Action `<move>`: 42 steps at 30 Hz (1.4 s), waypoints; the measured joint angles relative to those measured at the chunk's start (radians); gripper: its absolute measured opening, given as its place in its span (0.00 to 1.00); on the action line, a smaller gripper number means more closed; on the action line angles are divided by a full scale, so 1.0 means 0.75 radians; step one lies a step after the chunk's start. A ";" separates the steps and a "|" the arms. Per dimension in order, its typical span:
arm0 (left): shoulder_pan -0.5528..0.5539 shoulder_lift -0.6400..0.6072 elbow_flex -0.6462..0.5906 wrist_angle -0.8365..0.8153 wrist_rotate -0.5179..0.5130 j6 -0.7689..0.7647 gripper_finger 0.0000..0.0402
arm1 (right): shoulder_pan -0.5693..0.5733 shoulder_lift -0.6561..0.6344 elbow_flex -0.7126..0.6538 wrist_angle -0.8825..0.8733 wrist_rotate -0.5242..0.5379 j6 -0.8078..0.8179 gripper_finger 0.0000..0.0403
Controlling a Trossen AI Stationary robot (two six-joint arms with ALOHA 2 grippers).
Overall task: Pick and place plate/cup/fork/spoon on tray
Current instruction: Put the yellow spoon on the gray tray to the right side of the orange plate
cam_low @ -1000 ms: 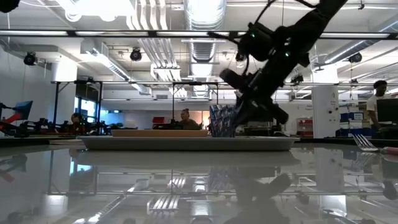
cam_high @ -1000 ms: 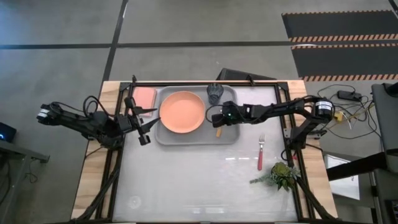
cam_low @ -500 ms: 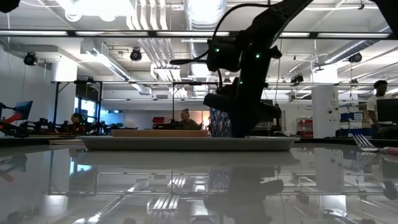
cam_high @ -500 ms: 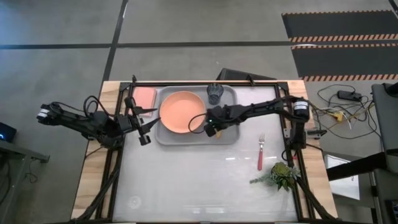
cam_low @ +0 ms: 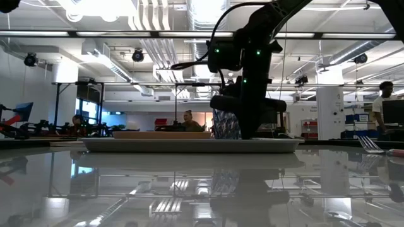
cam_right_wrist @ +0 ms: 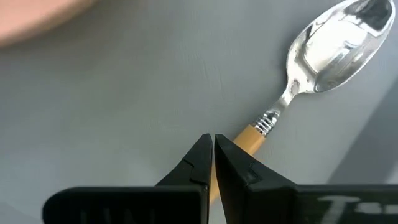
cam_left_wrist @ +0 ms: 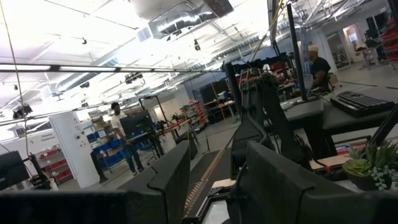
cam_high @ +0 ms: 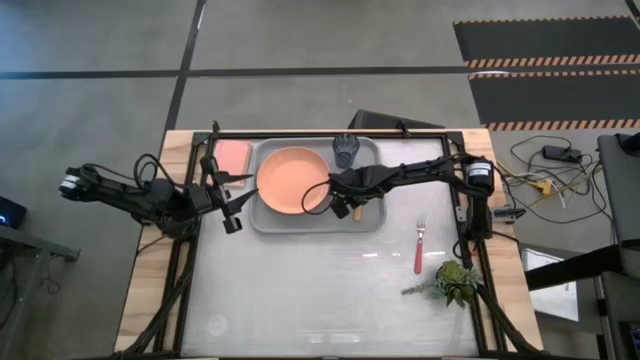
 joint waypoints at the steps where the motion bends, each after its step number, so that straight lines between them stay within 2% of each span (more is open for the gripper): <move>1: 0.000 0.000 0.000 0.000 0.000 0.000 0.35 | 0.000 0.006 -0.001 -0.003 0.000 0.000 0.02; 8: 0.000 0.000 -0.001 0.000 0.000 0.000 0.35 | 0.005 0.034 -0.011 -0.042 0.008 0.003 0.02; 15: 0.000 0.000 -0.001 0.000 0.000 0.000 0.35 | 0.008 -0.008 -0.007 -0.089 0.032 0.023 0.02; 25: 0.001 0.002 -0.001 0.000 0.000 -0.002 0.35 | 0.046 -0.199 0.028 -0.174 0.030 0.095 0.02; 27: 0.001 0.002 -0.001 -0.001 0.000 -0.003 0.35 | 0.043 -0.237 0.006 -0.178 0.095 0.096 0.02; 30: 0.001 0.002 -0.001 -0.001 0.000 -0.004 0.35 | 0.031 -0.253 -0.025 -0.159 0.271 0.053 0.02; 32: 0.001 0.003 -0.001 -0.001 0.000 -0.004 0.35 | 0.009 -0.239 -0.058 -0.104 0.346 0.002 0.02; 34: 0.001 0.002 -0.001 0.000 0.000 -0.005 0.35 | -0.027 -0.219 -0.103 0.025 0.362 -0.075 0.02; 38: 0.001 0.001 -0.001 0.000 0.000 -0.005 0.35 | -0.121 -0.160 -0.187 0.253 0.267 -0.245 0.02; 42: 0.001 0.000 -0.001 -0.001 0.000 -0.004 0.35 | -0.199 -0.143 -0.261 0.336 0.218 -0.338 0.02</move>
